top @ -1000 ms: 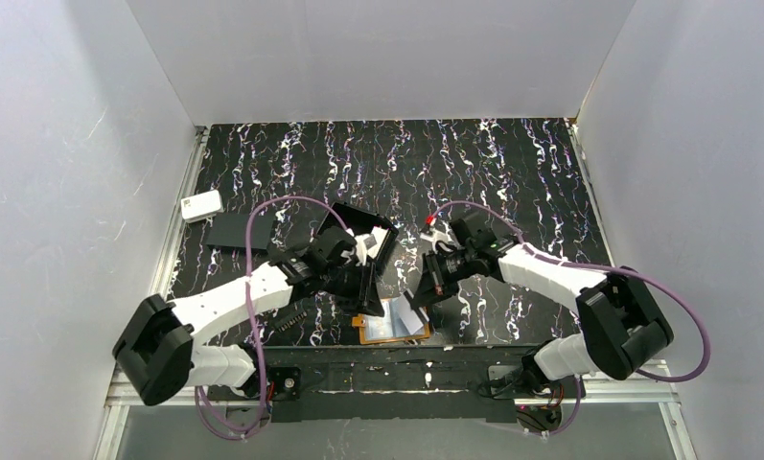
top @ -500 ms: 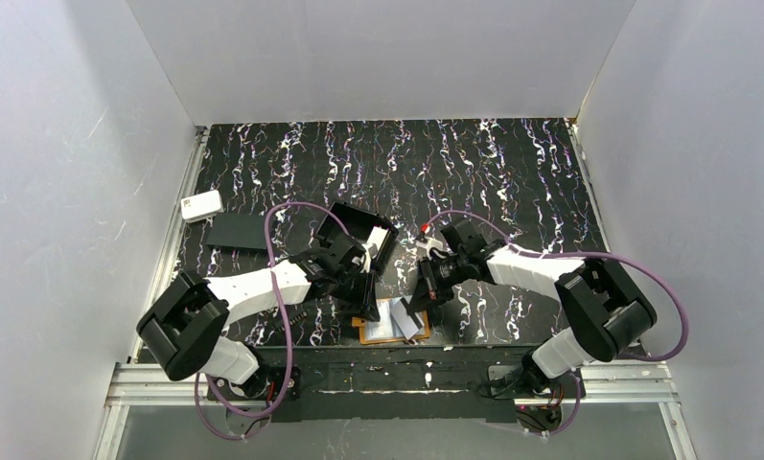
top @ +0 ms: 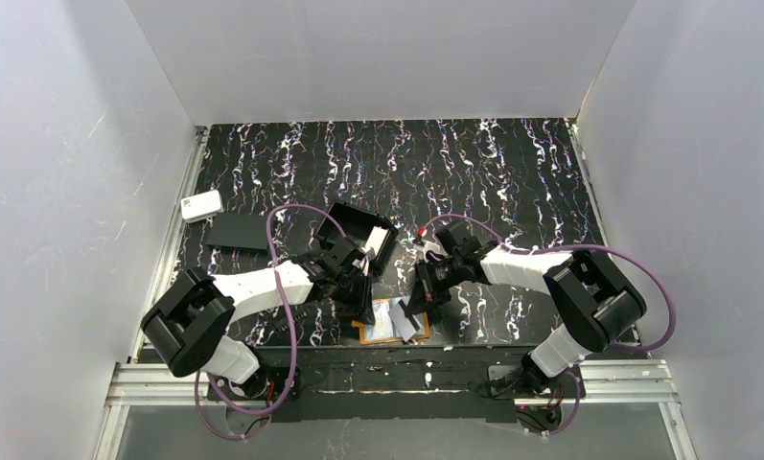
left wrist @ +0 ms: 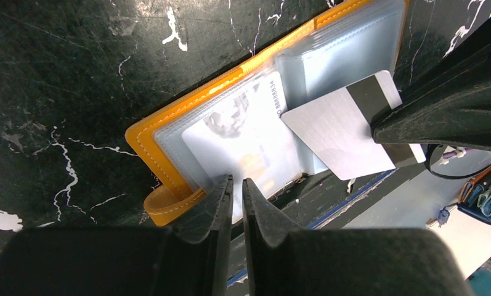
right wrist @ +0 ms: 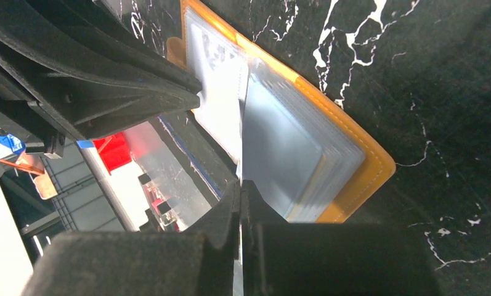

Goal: Put the credit cards into the card holder
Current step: Insert the credit card into the card holder.

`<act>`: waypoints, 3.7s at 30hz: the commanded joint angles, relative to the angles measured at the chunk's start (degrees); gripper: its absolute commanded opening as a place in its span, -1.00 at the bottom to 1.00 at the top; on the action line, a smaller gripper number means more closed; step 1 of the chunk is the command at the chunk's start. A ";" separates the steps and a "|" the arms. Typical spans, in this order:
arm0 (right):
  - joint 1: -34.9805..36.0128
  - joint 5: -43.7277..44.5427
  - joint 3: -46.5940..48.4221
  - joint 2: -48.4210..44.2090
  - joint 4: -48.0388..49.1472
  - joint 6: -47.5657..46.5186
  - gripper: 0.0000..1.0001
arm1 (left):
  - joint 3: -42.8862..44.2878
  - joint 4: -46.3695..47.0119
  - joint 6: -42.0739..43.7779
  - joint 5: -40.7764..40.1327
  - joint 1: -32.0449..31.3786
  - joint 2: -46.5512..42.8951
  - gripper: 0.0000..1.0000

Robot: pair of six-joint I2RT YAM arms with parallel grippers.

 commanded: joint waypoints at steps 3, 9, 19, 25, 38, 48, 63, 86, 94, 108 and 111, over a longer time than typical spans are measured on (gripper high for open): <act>0.88 0.52 1.26 2.02 2.49 0.71 -0.97 | -1.35 -2.61 0.48 -1.94 -0.25 0.40 -0.80; 1.59 1.64 1.85 3.01 3.60 0.96 -0.97 | -1.43 -2.65 0.50 -1.85 -0.32 0.91 -0.80; 1.71 4.06 -1.54 4.64 15.46 3.87 -0.97 | -1.69 -2.78 0.86 -1.76 -0.19 1.45 -0.81; 1.77 6.63 -4.45 4.71 24.17 7.71 -0.97 | -1.89 -2.57 0.77 -1.68 -0.26 1.20 -0.82; 2.26 9.24 -12.57 4.16 41.28 16.46 -0.97 | -2.90 -1.06 0.46 -0.85 -0.28 0.97 -0.82; 2.50 13.65 -9.97 1.14 29.70 4.91 -0.97 | -3.68 -0.58 0.84 -0.75 -0.27 0.91 -0.83; 2.50 13.22 -6.55 1.57 27.18 -1.92 -0.97 | -3.78 -0.23 1.19 -0.36 -0.29 1.92 -0.83; 4.60 7.35 -13.00 6.82 42.29 12.83 -0.97 | -3.22 -0.56 1.36 -0.86 -0.20 0.18 -0.83; 4.52 11.46 -8.56 5.50 27.66 6.48 -0.72 | 3.42 -9.24 2.17 -2.12 0.73 -7.22 -0.41; 4.78 18.94 -0.19 1.16 3.80 -2.60 -0.08 | -7.08 -3.94 0.25 -2.29 2.18 -5.25 -0.78; 4.76 21.24 2.43 -0.06 -1.02 -5.09 0.04 | -7.64 -3.84 0.48 -3.05 2.11 -4.89 -0.80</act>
